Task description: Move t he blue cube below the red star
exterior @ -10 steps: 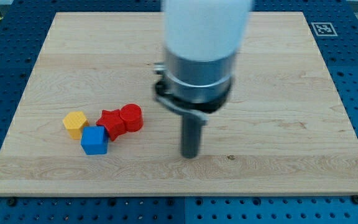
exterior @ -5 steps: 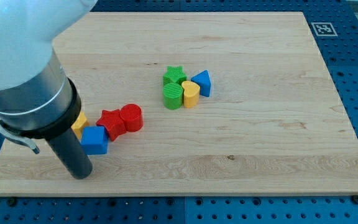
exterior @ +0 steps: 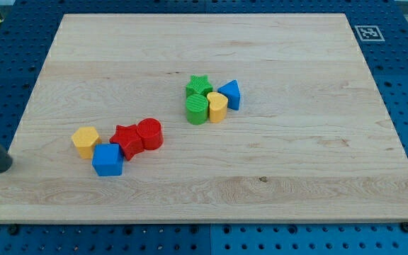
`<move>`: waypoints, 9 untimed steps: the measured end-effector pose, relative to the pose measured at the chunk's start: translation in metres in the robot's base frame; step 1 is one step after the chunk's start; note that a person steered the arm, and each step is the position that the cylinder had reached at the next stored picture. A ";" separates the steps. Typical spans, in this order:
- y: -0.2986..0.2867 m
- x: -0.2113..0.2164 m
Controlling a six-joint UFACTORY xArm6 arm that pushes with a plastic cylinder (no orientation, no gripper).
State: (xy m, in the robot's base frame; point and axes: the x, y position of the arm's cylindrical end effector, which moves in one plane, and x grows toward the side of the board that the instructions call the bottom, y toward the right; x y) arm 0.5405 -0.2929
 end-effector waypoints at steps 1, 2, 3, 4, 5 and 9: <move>0.036 -0.004; 0.087 0.016; 0.138 0.019; 0.181 0.019; 0.184 0.019; 0.264 0.037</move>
State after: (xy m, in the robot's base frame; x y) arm 0.5775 -0.0293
